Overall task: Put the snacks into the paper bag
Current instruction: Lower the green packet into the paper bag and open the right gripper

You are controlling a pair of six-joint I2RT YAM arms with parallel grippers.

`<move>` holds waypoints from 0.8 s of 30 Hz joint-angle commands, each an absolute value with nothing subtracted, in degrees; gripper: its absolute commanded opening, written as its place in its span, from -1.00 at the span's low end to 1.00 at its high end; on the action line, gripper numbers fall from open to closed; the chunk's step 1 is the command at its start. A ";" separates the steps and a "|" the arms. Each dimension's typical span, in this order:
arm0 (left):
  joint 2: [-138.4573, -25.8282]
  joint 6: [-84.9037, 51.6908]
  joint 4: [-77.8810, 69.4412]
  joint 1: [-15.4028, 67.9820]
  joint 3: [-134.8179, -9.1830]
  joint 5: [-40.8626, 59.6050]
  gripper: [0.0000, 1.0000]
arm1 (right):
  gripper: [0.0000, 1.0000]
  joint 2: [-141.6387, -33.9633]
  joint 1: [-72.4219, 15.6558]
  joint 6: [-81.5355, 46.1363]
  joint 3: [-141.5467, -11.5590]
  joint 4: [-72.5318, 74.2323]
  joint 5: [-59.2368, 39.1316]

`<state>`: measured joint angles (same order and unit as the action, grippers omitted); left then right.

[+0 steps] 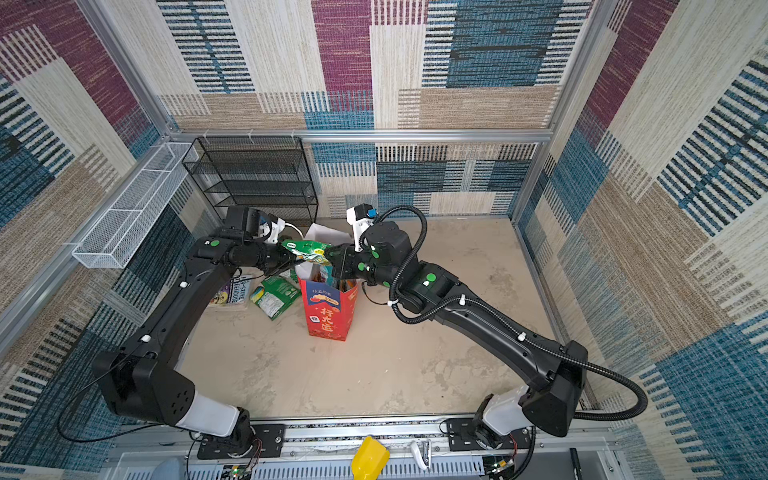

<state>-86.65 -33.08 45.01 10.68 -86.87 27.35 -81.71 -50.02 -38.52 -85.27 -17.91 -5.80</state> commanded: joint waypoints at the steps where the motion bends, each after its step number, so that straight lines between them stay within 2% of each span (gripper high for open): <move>1: -86.22 -34.03 42.35 10.72 -86.93 29.23 -0.84 | -1.00 -80.45 -50.02 -38.39 -84.37 -17.23 -3.48; 12: -86.13 -34.07 42.28 10.63 -86.84 29.25 -0.84 | -1.00 -79.92 -50.01 -38.50 -83.25 -17.52 -3.28; 24: -86.20 -34.12 42.13 10.37 -86.90 29.40 -0.84 | -1.00 -88.28 -50.01 -37.79 -88.53 -20.33 -8.83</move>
<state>-86.56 -33.21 45.01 10.50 -86.85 27.57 -87.83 -50.02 -38.26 -88.23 -20.93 -7.46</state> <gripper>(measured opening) 0.083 0.048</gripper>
